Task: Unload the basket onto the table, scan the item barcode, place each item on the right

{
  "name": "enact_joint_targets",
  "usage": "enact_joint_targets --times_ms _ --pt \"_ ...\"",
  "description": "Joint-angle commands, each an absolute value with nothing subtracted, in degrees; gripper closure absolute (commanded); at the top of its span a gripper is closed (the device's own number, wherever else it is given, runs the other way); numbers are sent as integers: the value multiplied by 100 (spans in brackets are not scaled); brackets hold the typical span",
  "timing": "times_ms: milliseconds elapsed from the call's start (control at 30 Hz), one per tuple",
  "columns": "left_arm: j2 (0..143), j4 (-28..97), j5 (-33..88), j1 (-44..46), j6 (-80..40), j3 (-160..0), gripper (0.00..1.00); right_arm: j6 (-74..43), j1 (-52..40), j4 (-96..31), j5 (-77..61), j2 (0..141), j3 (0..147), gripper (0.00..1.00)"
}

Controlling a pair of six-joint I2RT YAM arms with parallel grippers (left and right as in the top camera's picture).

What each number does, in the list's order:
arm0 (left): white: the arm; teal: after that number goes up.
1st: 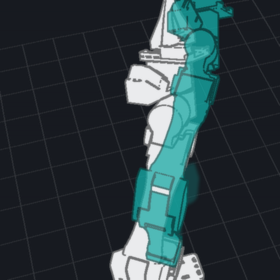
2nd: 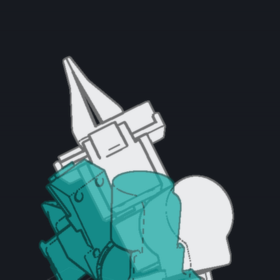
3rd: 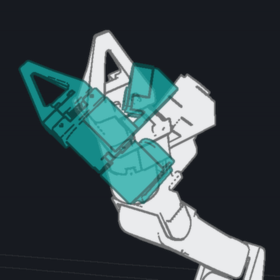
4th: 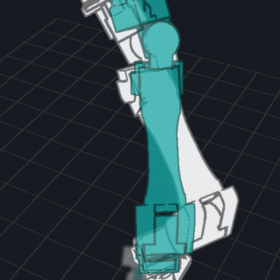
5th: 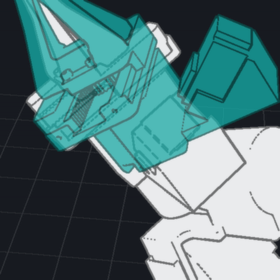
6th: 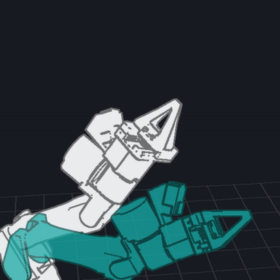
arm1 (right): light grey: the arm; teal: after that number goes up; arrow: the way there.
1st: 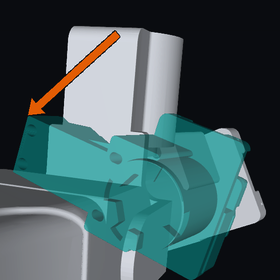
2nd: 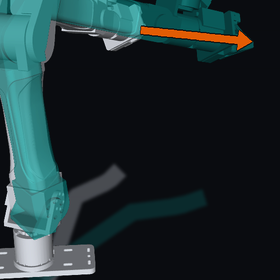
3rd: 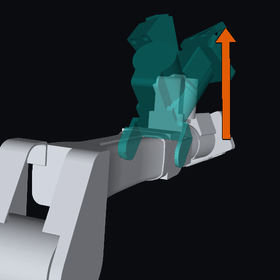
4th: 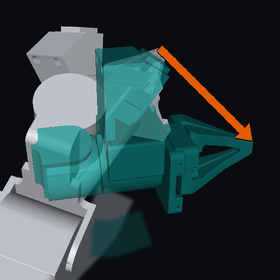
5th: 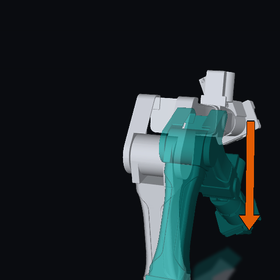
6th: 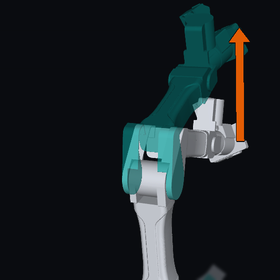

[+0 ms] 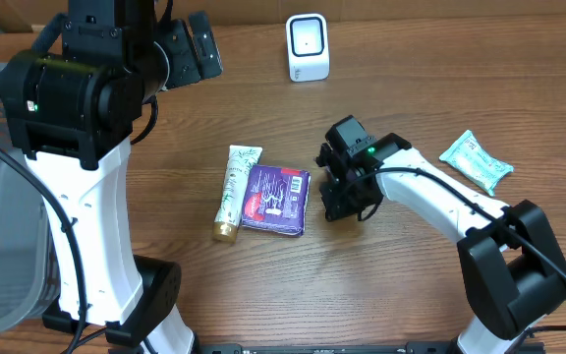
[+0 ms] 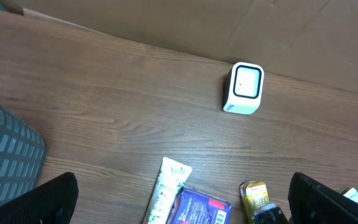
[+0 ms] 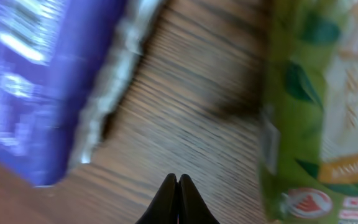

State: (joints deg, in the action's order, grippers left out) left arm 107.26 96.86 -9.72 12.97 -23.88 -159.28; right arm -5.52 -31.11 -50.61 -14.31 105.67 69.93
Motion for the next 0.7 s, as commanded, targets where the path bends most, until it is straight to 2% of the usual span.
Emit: enact_joint_targets --times_ms 0,100,267,667 --pt "10757 9679 -1050 1278 -2432 -15909 0 -755 -3074 -4998 -1188 10602 6893 96" --pt "10757 9679 -1050 1278 -2429 -15909 0 -928 -3074 -4945 -657 10602 6862 96" --pt "10757 9679 -1050 1278 -2432 -15909 0 -1929 -3059 -4871 1181 10610 6858 96" --pt "10757 9679 -1050 1278 -2429 -15909 1 -1975 -2475 -4460 1345 10610 6858 96"
